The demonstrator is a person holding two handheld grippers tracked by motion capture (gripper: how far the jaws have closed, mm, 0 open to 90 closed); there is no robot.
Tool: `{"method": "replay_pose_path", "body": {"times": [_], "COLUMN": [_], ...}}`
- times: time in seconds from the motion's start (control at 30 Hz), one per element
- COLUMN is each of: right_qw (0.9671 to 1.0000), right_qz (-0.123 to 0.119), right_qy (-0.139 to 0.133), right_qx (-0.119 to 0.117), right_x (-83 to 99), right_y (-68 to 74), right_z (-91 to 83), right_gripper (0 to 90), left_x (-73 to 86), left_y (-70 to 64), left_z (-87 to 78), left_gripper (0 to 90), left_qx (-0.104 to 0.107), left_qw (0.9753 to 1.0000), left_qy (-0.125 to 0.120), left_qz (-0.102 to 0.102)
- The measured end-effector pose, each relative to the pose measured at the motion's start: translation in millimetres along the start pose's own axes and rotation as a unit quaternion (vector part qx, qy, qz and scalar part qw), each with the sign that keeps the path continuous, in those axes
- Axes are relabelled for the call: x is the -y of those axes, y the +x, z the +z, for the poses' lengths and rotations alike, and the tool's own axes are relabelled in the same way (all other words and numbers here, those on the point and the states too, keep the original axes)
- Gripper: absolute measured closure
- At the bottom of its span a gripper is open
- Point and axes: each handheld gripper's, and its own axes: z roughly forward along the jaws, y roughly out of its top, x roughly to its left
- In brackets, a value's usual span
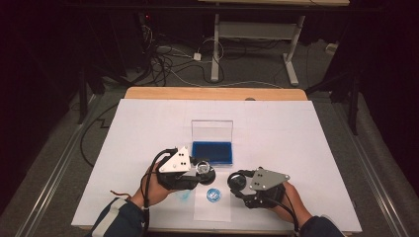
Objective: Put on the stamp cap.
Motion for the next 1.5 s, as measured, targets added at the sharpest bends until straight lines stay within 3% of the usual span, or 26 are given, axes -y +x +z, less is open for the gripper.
{"method": "replay_pose_path", "body": {"times": [0.37,0.8,1.5], "right_qw": [0.9997,0.9990,0.9989], "right_qz": [-0.013,-0.016,-0.002], "right_qy": [-0.004,-0.028,-0.037], "right_qx": [-0.021,-0.029,-0.030], "right_x": [-13.4,-29.7,-29.6], "right_y": [7.2,15.0,13.6], "right_z": [17.4,30.1,28.1], "right_gripper": [38.5,38.5,38.5], "left_x": [-4.7,-11.0,-9.9], "left_y": [-3.0,-6.8,-9.8], "left_z": [2.5,12.1,18.8], "left_gripper": [54.3,54.3,54.3], "left_qx": [0.009,0.019,0.019], "left_qw": [0.9999,0.9996,0.9997], "left_qy": [-0.007,-0.022,-0.017], "left_qz": [0.003,-0.002,0.006]}}
